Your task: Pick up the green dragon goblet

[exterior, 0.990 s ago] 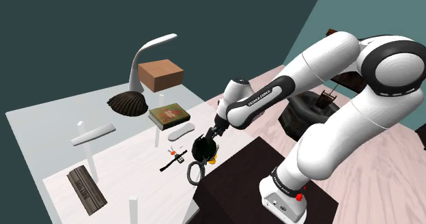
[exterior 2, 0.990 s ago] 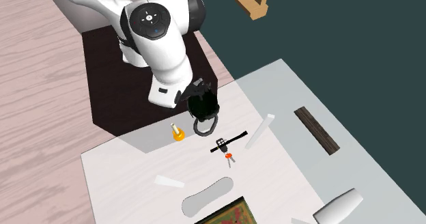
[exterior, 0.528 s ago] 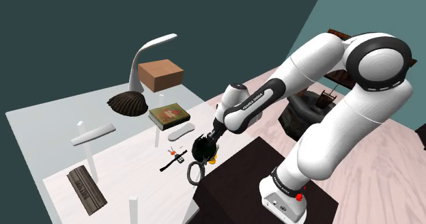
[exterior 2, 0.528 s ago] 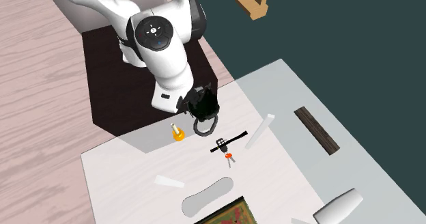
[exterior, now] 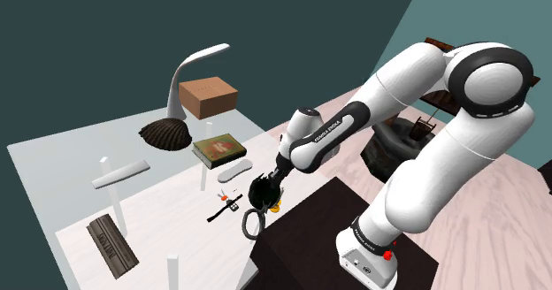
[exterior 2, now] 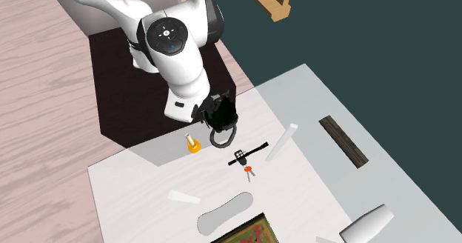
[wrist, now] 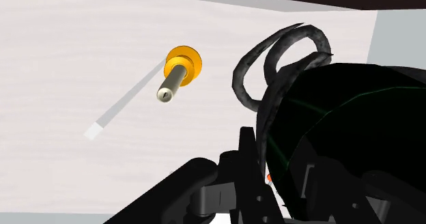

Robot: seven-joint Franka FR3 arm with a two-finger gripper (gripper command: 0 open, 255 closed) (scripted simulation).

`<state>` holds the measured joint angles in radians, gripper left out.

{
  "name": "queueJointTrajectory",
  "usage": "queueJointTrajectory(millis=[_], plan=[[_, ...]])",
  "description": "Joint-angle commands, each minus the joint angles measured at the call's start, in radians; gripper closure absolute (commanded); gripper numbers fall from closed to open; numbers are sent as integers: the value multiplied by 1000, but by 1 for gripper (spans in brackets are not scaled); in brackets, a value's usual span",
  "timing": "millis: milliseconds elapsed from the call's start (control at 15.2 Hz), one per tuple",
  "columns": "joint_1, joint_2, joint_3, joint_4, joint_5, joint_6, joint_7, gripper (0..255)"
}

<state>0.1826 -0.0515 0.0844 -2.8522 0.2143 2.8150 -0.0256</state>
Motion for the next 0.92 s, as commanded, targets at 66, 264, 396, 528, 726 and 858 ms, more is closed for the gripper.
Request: queueJointTrajectory(millis=[66,264,396,528,726,858], plan=[[-3,-41,0,-2,-12,-39,11,255],[-7,-99,1,-2,-26,-97,24,255],[-10,-136,1,-1,-34,-136,31,255],[-13,-172,2,2,-40,-175,37,255],[-16,-224,2,9,-48,-233,45,255],[-18,-256,2,16,-53,-272,50,255]])
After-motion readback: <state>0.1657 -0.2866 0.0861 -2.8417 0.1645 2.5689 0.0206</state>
